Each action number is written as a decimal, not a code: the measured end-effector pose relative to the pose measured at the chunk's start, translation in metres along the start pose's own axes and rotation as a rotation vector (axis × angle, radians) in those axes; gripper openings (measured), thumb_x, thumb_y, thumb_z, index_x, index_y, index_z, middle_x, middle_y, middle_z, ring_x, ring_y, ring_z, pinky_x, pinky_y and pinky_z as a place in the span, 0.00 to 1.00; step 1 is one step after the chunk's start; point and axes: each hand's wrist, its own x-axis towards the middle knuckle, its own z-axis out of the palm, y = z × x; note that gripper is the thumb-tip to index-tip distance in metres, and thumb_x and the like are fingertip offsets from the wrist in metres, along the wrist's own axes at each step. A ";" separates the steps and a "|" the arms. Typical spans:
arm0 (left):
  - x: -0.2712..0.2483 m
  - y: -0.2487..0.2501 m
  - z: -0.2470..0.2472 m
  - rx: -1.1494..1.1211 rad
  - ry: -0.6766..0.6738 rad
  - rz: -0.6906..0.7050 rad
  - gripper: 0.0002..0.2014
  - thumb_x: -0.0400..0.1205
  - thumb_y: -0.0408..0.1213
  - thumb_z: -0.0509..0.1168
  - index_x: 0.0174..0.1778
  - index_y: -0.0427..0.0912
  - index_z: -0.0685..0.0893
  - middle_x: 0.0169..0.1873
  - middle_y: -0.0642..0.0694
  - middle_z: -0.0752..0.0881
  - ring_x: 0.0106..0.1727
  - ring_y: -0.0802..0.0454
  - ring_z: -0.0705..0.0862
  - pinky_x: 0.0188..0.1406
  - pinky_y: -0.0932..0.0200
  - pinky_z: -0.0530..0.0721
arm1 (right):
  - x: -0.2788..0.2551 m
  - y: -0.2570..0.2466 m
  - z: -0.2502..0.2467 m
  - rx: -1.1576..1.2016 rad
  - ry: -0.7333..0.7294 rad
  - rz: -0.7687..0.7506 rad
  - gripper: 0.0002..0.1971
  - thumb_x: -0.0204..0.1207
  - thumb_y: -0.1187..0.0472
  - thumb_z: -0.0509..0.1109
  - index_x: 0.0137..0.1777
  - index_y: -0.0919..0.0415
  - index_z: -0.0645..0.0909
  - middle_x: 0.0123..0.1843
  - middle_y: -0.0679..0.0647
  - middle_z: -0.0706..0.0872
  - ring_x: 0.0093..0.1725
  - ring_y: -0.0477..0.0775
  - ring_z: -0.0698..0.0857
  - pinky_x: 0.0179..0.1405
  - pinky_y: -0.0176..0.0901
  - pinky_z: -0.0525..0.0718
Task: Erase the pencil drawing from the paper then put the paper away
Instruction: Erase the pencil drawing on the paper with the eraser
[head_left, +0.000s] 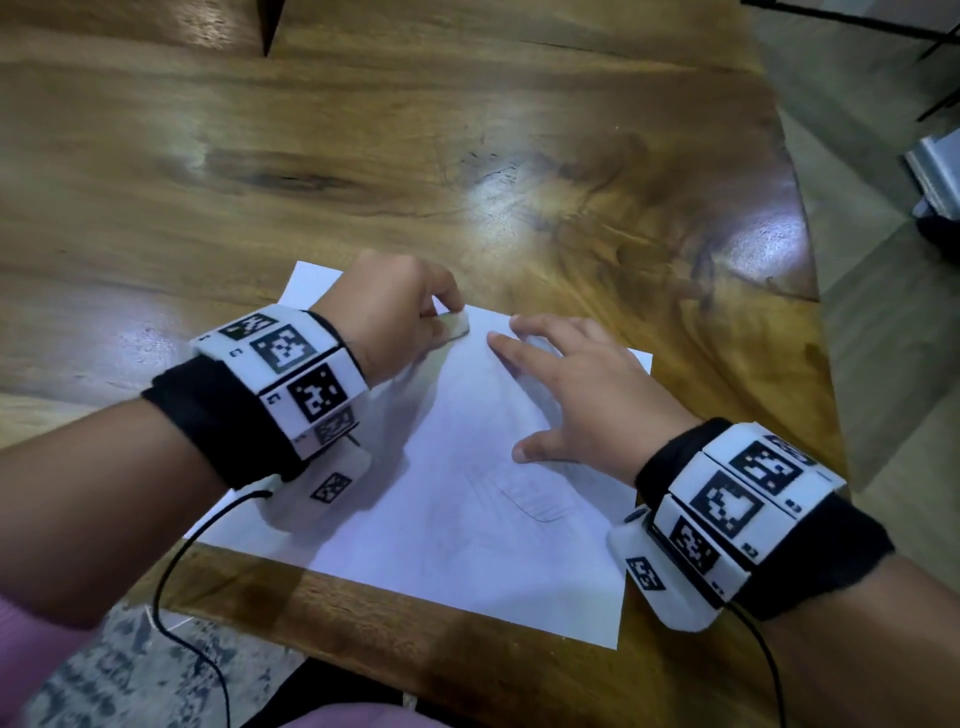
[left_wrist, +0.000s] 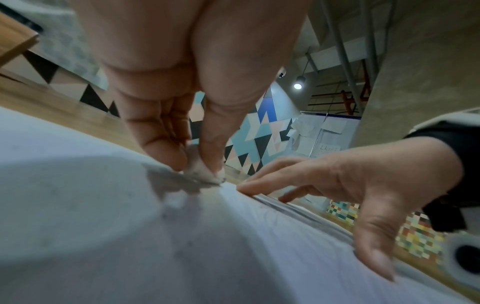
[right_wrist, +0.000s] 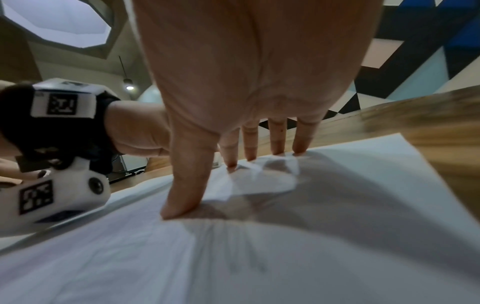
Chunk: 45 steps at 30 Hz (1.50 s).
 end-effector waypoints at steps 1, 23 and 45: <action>-0.002 0.000 0.001 -0.001 -0.004 0.009 0.04 0.74 0.39 0.69 0.41 0.44 0.86 0.29 0.47 0.82 0.33 0.48 0.77 0.28 0.63 0.62 | 0.000 0.000 0.000 -0.003 0.000 0.000 0.50 0.64 0.41 0.77 0.81 0.40 0.50 0.81 0.40 0.53 0.78 0.49 0.53 0.78 0.46 0.58; 0.010 0.013 -0.003 0.048 -0.132 0.074 0.05 0.72 0.37 0.70 0.31 0.47 0.83 0.28 0.47 0.82 0.31 0.49 0.76 0.29 0.64 0.68 | 0.001 0.004 0.003 0.031 -0.003 -0.002 0.54 0.63 0.41 0.77 0.83 0.46 0.47 0.82 0.38 0.51 0.79 0.48 0.50 0.78 0.45 0.56; 0.013 0.014 0.005 0.068 -0.120 0.142 0.04 0.73 0.31 0.67 0.42 0.38 0.84 0.34 0.47 0.78 0.38 0.47 0.74 0.37 0.61 0.70 | -0.001 -0.001 0.001 -0.018 -0.018 0.007 0.55 0.63 0.38 0.75 0.83 0.47 0.45 0.81 0.39 0.50 0.78 0.50 0.50 0.78 0.46 0.56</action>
